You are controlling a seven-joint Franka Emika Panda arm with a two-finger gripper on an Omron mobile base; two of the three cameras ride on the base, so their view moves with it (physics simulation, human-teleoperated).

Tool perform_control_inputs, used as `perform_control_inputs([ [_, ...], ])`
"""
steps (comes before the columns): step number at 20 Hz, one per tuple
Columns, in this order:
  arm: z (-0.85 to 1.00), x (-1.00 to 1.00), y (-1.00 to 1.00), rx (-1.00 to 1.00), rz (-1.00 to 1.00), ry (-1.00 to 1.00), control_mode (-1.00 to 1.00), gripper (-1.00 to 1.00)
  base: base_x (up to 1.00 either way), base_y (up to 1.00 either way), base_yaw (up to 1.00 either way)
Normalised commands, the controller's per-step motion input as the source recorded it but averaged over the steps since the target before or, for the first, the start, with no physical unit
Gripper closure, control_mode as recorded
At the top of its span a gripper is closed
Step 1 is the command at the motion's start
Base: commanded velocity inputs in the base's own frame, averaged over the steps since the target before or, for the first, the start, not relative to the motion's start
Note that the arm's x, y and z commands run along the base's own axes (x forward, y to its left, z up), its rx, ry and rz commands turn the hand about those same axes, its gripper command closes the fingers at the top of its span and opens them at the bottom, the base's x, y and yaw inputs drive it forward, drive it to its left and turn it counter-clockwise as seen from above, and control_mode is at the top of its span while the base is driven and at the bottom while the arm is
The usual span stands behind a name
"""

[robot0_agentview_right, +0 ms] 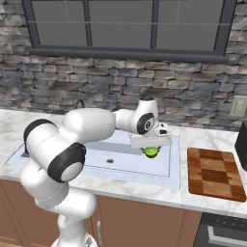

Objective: Pick the kiwi from the sink and place it on the cutting board to airdry. Then turn off the sink faucet.

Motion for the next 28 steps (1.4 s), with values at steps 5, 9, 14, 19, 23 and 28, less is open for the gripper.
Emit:
perform_control_inputs([
  [5,0.00,0.01,-0.35,0.00,-0.06,0.00,-1.00,1.00,0.00,0.00,0.00],
  [9,-0.01,0.02,-0.35,0.00,-0.04,0.00,-1.00,1.00,0.00,0.00,0.00],
  [14,-0.03,0.03,-0.33,0.00,-0.03,0.00,-1.00,1.00,0.00,0.00,0.00],
  [19,-0.04,0.00,-0.25,0.00,-0.02,0.00,-1.00,1.00,0.00,0.00,0.00],
  [23,-0.03,0.00,-0.23,0.00,-0.02,0.00,-1.00,1.00,0.00,0.00,0.00],
  [28,-0.03,0.00,-0.23,0.00,-0.02,0.00,-1.00,1.00,0.00,0.00,0.00],
])
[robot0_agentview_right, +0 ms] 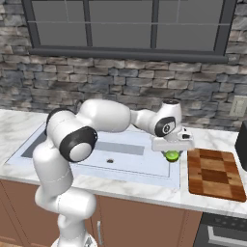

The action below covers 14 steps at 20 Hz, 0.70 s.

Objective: Pick the kiwi from the sink and place it on the cutting board to airdry. Then turn off the sink faucet.

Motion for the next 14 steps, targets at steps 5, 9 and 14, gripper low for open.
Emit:
perform_control_inputs([
  [5,-0.05,0.00,-0.25,0.00,-0.02,0.00,-1.00,1.00,0.00,0.00,0.00],
  [9,-0.03,0.00,-0.27,0.00,-0.02,0.00,-1.00,1.00,0.00,0.00,0.00],
  [14,-0.04,0.00,-0.29,0.00,-0.02,0.00,-1.00,1.00,0.00,0.00,0.00],
])
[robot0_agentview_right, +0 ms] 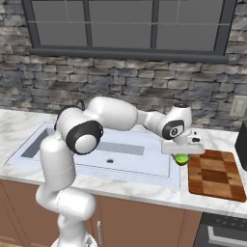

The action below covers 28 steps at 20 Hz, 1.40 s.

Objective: Pick the kiwi from the sink and place it on the cutting board to airdry. Then turn off the sink faucet.

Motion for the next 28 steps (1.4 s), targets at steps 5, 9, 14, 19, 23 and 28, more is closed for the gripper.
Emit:
perform_control_inputs([
  [5,-0.05,0.00,-0.26,0.00,-0.02,0.00,-1.00,1.00,0.00,0.00,0.00],
  [9,-0.03,0.00,-0.25,0.00,-0.02,0.00,-1.00,1.00,0.00,0.00,0.00],
  [14,-0.05,0.00,-0.24,0.00,-0.02,0.00,-1.00,1.00,0.00,0.00,0.00],
  [19,-0.12,0.00,-0.18,0.00,-0.02,0.00,-1.00,1.00,0.00,0.00,0.00],
  [23,-0.22,0.00,-0.08,0.00,0.00,0.00,-1.00,1.00,0.00,0.00,0.00],
  [28,-0.16,0.00,-0.12,0.00,0.00,0.00,-1.00,1.00,0.00,0.00,0.00],
])
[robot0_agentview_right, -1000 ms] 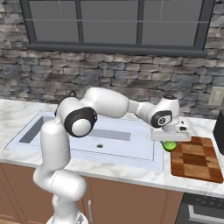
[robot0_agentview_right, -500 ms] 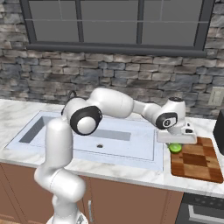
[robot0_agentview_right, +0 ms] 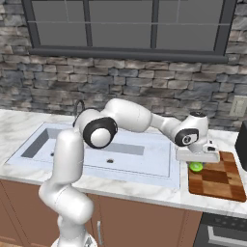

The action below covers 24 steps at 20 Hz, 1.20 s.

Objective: Pick the kiwi from the sink and place it on the cutting board to airdry. Then turn off the sink faucet.

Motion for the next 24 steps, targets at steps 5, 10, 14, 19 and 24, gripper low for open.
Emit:
perform_control_inputs([
  [5,-0.09,0.00,-0.16,0.00,-0.01,0.00,-1.00,1.00,0.00,0.00,0.00],
  [10,-0.12,0.00,-0.08,0.00,0.00,0.00,-1.00,1.00,0.00,0.00,0.00],
  [14,-0.13,0.00,-0.07,0.00,0.00,0.00,-1.00,1.00,0.00,0.00,0.00],
  [19,-0.12,0.00,-0.04,0.00,0.00,0.00,-1.00,1.00,0.00,0.00,0.00],
  [24,-0.06,0.00,0.00,0.00,0.00,0.00,-1.00,1.00,0.00,0.00,0.00],
])
